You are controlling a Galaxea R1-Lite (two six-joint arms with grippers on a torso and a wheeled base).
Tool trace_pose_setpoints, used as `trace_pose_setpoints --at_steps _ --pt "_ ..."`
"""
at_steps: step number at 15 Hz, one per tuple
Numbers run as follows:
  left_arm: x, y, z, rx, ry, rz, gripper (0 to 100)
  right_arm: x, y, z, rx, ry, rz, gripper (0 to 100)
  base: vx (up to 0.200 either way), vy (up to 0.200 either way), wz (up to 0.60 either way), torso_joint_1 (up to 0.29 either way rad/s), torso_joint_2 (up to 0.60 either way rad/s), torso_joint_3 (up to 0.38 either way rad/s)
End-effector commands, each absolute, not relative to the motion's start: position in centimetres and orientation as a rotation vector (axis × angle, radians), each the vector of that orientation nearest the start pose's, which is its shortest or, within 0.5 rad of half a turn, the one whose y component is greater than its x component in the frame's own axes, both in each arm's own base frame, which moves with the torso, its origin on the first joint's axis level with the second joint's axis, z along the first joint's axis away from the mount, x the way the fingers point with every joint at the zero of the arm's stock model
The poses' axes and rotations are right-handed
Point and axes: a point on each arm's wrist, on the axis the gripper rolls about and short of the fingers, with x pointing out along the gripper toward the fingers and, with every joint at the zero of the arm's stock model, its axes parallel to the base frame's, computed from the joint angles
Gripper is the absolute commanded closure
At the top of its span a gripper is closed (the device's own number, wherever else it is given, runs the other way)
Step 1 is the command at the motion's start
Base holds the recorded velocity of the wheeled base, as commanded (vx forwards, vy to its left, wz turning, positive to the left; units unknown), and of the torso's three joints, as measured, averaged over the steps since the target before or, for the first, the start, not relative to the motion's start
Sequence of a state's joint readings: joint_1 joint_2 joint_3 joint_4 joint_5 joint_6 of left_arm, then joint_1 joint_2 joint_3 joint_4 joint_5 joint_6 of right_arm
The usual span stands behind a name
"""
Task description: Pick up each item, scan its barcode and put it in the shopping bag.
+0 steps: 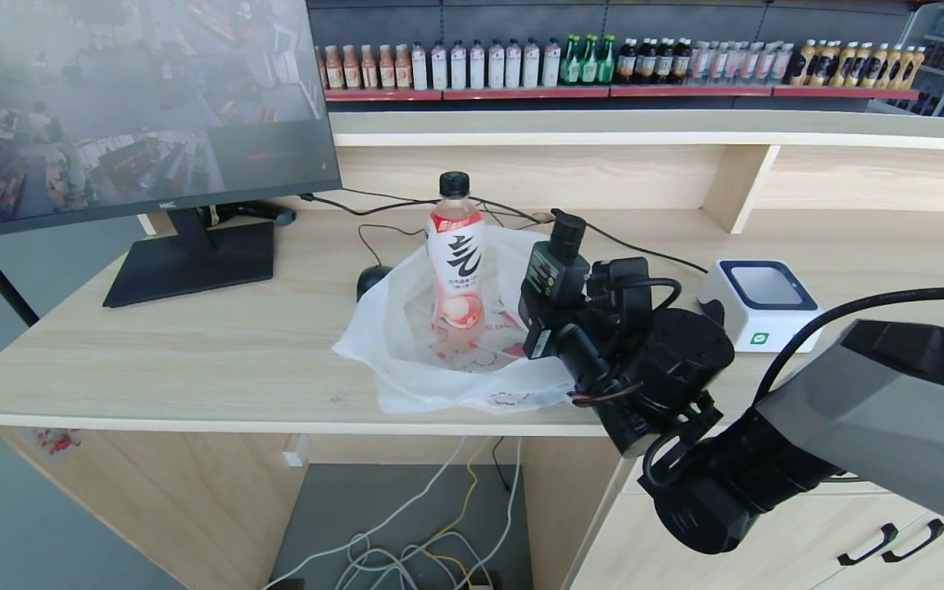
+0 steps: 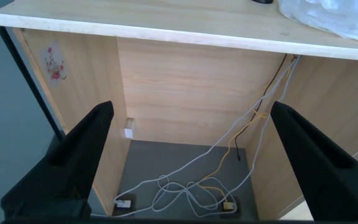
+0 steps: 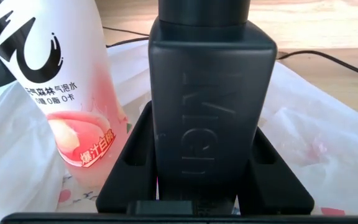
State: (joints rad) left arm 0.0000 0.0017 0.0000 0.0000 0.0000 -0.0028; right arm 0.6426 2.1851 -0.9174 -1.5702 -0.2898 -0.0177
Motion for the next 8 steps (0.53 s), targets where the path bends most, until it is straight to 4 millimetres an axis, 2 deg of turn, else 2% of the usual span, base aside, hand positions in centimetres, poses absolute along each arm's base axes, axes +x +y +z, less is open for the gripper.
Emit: trace_pose_setpoints --at_steps 1,8 --pt "-2.3 0.0 7.6 -0.003 0.002 0.0 0 32.1 23.2 12.7 0.114 -0.266 0.348 100 0.0 0.0 0.0 0.0 0.0 0.0" --pt "-2.3 0.0 7.6 -0.003 0.002 0.0 0 32.7 22.8 11.7 0.1 -0.242 0.332 100 0.0 0.0 0.0 0.0 0.0 0.0"
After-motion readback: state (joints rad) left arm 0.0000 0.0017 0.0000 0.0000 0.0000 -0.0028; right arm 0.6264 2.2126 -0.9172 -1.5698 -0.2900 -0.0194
